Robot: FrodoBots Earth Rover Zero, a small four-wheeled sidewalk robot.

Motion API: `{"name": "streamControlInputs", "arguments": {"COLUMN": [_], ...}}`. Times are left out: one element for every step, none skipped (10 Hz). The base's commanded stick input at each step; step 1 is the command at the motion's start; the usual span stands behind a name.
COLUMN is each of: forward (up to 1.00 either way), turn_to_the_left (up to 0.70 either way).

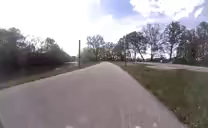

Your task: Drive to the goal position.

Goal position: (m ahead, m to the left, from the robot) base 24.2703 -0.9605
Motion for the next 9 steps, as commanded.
{"name": "streamControlInputs", "arguments": {"forward": [1.00, 1.00, 1.00, 1.00, 1.00, 1.00, 1.00, 1.00, 1.00], "turn_to_the_left": [0.00, 0.00, 0.00, 0.00, 0.00, -0.05, -0.31, -0.35, -0.27]}}
